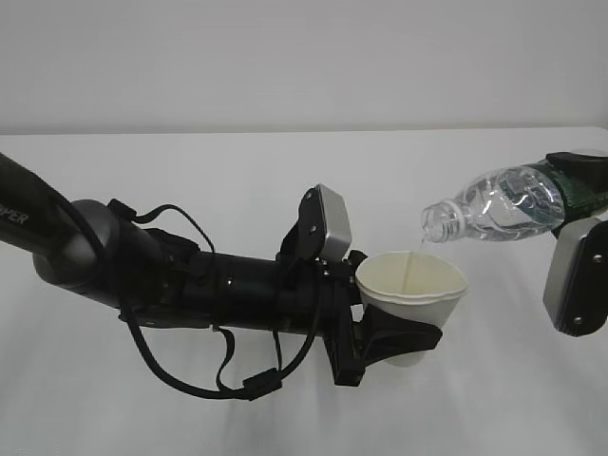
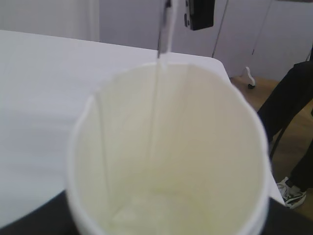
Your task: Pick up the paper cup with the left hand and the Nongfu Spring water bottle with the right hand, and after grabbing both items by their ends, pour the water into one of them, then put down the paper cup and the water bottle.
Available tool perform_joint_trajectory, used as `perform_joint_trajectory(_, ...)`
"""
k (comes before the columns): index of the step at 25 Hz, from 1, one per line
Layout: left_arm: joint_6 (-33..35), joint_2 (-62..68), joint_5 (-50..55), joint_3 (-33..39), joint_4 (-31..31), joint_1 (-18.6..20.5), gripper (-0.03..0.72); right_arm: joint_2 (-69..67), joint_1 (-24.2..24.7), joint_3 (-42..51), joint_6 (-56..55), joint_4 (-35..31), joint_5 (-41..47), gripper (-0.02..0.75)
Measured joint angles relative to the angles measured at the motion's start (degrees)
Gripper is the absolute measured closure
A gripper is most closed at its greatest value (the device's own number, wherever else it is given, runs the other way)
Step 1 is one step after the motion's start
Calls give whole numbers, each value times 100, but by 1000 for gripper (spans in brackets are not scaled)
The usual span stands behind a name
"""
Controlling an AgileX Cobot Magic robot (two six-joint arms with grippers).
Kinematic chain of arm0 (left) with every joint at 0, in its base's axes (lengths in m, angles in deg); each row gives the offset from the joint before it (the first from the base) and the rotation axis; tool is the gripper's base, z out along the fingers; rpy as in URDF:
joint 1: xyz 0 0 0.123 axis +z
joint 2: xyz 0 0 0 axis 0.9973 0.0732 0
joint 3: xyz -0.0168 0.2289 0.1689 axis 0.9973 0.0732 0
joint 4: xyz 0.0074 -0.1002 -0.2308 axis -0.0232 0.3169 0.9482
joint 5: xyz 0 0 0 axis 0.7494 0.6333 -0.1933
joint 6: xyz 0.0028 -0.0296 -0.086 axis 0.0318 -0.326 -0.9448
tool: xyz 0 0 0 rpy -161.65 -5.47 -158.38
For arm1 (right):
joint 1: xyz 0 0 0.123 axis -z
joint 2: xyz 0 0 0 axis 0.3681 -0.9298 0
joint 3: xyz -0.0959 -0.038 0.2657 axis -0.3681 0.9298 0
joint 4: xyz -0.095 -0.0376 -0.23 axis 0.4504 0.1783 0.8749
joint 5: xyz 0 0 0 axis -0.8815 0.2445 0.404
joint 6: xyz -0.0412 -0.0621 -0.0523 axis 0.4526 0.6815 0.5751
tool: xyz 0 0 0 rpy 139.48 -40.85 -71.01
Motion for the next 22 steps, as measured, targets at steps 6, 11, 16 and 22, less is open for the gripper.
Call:
perform_joint_trajectory(6, 0, 0, 0, 0, 0, 0, 270, 0, 0, 0, 0, 0, 0, 332)
perform_joint_trajectory(11, 0, 0, 0, 0, 0, 0, 270, 0, 0, 0, 20, 0, 0, 332)
perform_joint_trajectory(16, 0, 0, 0, 0, 0, 0, 270, 0, 0, 0, 55, 0, 0, 332)
perform_joint_trajectory(22, 0, 0, 0, 0, 0, 0, 270, 0, 0, 0, 118, 0, 0, 337)
